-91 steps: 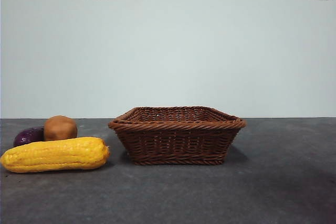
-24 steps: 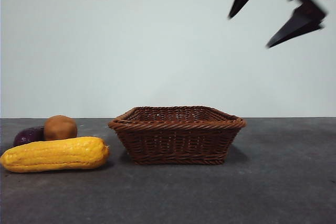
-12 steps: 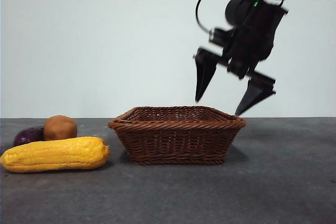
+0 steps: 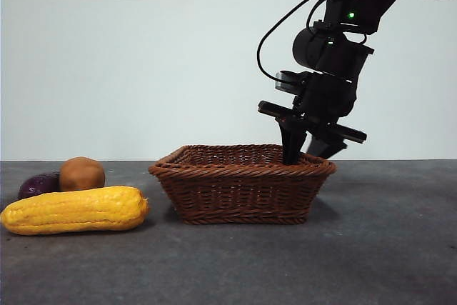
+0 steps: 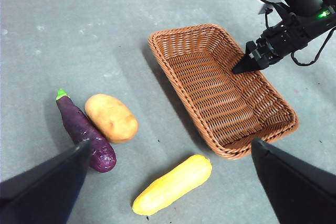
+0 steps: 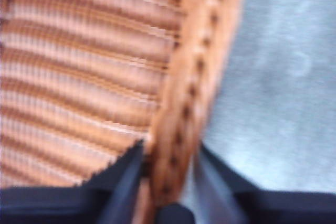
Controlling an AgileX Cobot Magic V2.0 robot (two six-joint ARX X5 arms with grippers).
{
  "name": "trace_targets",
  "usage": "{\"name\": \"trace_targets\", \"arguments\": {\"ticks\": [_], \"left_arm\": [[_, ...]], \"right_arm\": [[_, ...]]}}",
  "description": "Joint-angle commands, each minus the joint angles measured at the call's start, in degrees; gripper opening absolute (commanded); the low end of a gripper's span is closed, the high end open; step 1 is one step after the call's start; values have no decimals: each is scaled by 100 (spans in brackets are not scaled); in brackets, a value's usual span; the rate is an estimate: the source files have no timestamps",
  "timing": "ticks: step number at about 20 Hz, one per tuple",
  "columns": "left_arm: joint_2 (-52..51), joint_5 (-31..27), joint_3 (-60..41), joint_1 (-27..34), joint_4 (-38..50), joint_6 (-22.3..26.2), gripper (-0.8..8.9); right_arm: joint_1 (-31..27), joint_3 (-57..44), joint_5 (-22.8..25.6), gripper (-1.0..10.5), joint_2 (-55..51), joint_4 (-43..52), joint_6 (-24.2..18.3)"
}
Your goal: Help me put the vegetables on the table into the basket
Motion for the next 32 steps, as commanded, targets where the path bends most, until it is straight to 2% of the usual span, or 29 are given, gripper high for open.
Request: {"name": "trace_targets", "arguments": {"ticks": [1,3,6,11,14,16,19,24,32], "left_arm": [[31,4,2,-15,15,50,772],[103,7,2,-42,-26,92,772],[278,2,2,-278,-144,570,772],[758,-35,2,-1062,-131,1974,772],[1327,-396,2,-1641,-131,2400,772],[1812,-1003,2,-2028,-87,2721,772],[2575,-1558,2,-2430,203,2935,772],[3477,-1683,2,-2684,428,3069,772],[4347,-1698,2,-2774,774,3069,772]], "right_arm": [[7,2,-13,-8,81,92,42],[7,2,-33,-8,76,98,61],[4,11,-234,-8,-151,57,55],[-59,24,-269,-8,-1683,-334,-328],[-175,24,-332,-8,-2833,-776,-555],[-269,24,-376,-8,-3521,-1036,-671],[-350,24,-422,-8,-4304,-1338,-748],[-350,24,-420,-8,-4874,-1792,-872],[-345,24,-442,-8,-4951,-2173,-872]]}}
